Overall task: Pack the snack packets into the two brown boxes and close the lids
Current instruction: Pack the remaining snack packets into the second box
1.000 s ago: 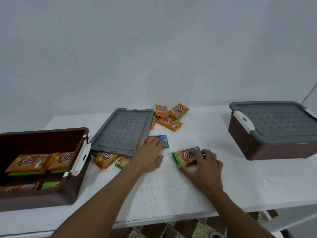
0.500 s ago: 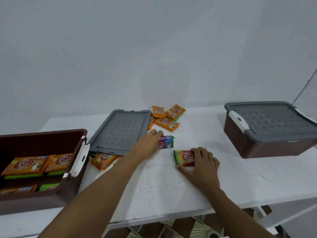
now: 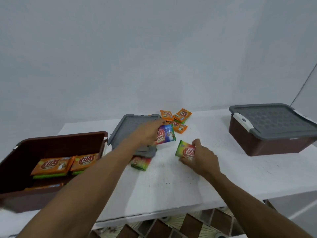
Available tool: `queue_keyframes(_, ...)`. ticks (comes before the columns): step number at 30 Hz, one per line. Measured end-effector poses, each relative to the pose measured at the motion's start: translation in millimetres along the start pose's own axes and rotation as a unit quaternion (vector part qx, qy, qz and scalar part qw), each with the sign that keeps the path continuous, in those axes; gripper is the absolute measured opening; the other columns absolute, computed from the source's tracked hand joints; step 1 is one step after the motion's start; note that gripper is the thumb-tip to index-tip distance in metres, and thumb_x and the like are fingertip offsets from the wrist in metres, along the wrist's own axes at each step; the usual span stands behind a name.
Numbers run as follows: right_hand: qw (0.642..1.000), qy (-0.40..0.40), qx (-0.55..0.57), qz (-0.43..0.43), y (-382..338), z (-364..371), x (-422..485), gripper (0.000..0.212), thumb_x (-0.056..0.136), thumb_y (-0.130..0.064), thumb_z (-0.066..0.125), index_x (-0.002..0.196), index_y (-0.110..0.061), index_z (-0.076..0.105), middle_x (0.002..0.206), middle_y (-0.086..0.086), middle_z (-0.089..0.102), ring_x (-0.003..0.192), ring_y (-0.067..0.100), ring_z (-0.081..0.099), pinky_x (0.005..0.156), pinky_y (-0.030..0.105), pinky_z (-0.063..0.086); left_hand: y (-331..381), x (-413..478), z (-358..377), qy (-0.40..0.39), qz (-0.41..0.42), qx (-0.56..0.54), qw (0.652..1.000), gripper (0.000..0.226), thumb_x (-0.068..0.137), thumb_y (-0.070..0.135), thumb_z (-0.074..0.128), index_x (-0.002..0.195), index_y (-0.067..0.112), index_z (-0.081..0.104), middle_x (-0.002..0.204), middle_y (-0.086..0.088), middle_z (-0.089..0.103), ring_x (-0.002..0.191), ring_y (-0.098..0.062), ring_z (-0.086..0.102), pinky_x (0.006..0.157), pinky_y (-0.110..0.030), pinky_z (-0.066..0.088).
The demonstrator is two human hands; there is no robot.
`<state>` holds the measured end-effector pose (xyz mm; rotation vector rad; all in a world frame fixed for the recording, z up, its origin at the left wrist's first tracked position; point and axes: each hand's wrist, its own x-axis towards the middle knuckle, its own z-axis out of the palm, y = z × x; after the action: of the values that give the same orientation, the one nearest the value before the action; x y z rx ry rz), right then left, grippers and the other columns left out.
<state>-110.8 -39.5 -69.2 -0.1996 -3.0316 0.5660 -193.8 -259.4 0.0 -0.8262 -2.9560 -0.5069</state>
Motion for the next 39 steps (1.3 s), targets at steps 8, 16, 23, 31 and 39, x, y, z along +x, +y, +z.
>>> queue_keyframes(8, 0.986, 0.028, 0.073, -0.147, -139.9, -19.9, 11.4, 0.077, 0.068, -0.073, 0.067, 0.129, -0.030, 0.048, 0.115, -0.005, 0.063, 0.094, 0.014, 0.061, 0.075, 0.030, 0.053, -89.9, -95.2, -97.1, 0.043, -0.030, -0.029, 0.998, 0.036, 0.098, 0.049, 0.047, 0.125, 0.026, 0.054, 0.110, 0.001, 0.066, 0.094, -0.019, 0.061, 0.079, -0.032, 0.048)
queue_keyframes(16, 0.951, -0.002, 0.042, -0.308, -276.2, -18.7, -8.0, 0.032, 0.090, -0.059, 0.049, 0.098, -0.029, 0.058, 0.087, -0.011, 0.059, 0.082, 0.011, 0.056, 0.065, 0.026, 0.041, -198.8, -189.0, -134.8, -0.138, -0.067, -0.037, 0.988, 0.016, 0.095, 0.038, 0.058, 0.100, 0.024, 0.062, 0.094, 0.002, 0.067, 0.085, -0.018, 0.063, 0.076, -0.040, 0.051)
queue_keyframes(23, 0.868, -0.239, -0.223, -0.374, -353.7, 27.1, -36.3, 0.025, 0.092, -0.045, 0.056, 0.105, -0.024, 0.060, 0.094, -0.001, 0.057, 0.083, 0.019, 0.056, 0.071, 0.032, 0.047, -242.2, -229.8, -107.1, -0.308, -0.072, 0.001, 0.949, 0.020, 0.091, 0.033, 0.065, 0.107, 0.020, 0.064, 0.099, -0.001, 0.064, 0.088, -0.019, 0.061, 0.076, -0.031, 0.048)
queue_keyframes(31, 0.858, -0.265, -0.273, -0.346, -353.5, 60.4, -44.9, 0.028, 0.095, -0.036, 0.054, 0.115, -0.017, 0.060, 0.111, 0.005, 0.060, 0.094, 0.018, 0.057, 0.085, 0.034, 0.051, -258.9, -244.9, -98.2, -0.320, -0.066, 0.061, 0.943, 0.025, 0.090, 0.028, 0.067, 0.114, 0.020, 0.066, 0.114, 0.002, 0.063, 0.098, -0.014, 0.057, 0.080, -0.029, 0.046)
queue_keyframes(39, 0.846, -0.268, -0.259, -0.380, -350.6, 66.1, -41.0, 0.031, 0.094, -0.034, 0.058, 0.124, -0.028, 0.061, 0.121, 0.000, 0.059, 0.108, 0.018, 0.056, 0.093, 0.036, 0.050, -263.0, -239.4, -103.3, -0.342, -0.052, 0.076, 0.935, 0.027, 0.090, 0.028, 0.066, 0.117, 0.025, 0.067, 0.120, 0.003, 0.059, 0.106, -0.017, 0.058, 0.089, -0.032, 0.052)
